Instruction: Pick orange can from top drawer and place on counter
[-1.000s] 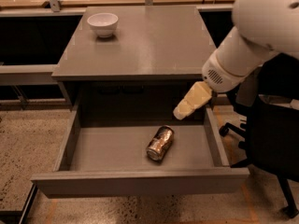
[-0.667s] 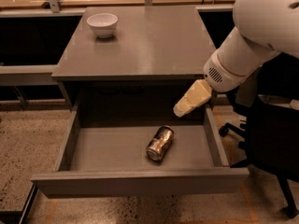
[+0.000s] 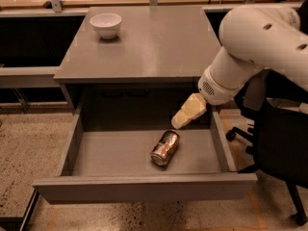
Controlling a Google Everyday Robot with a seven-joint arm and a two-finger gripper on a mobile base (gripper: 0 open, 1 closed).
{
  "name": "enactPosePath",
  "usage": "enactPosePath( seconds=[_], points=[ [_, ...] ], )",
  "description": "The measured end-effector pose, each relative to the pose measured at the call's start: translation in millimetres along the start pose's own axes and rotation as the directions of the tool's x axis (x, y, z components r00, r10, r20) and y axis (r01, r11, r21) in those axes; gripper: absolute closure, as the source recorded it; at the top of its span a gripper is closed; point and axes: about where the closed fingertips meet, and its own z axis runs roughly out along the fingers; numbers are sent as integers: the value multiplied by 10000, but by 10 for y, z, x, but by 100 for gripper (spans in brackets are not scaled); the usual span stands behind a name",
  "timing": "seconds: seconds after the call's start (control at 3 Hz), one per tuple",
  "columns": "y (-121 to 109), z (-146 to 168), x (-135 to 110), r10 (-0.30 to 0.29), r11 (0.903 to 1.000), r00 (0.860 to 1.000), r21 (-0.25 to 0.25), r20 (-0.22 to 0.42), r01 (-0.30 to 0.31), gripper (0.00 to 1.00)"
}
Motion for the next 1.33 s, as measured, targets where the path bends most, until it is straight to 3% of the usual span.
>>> enactPosePath(
  seconds=[0.33, 0.67, 1.33],
  points=[
    [8, 460, 56, 898, 9956, 9944, -225, -548, -912, 0],
    [-8, 947, 53, 2022, 9784, 9757, -263, -848, -2051, 0],
    [-1, 1029, 29, 2542, 9636, 9626, -608, -932, -2604, 0]
  ],
)
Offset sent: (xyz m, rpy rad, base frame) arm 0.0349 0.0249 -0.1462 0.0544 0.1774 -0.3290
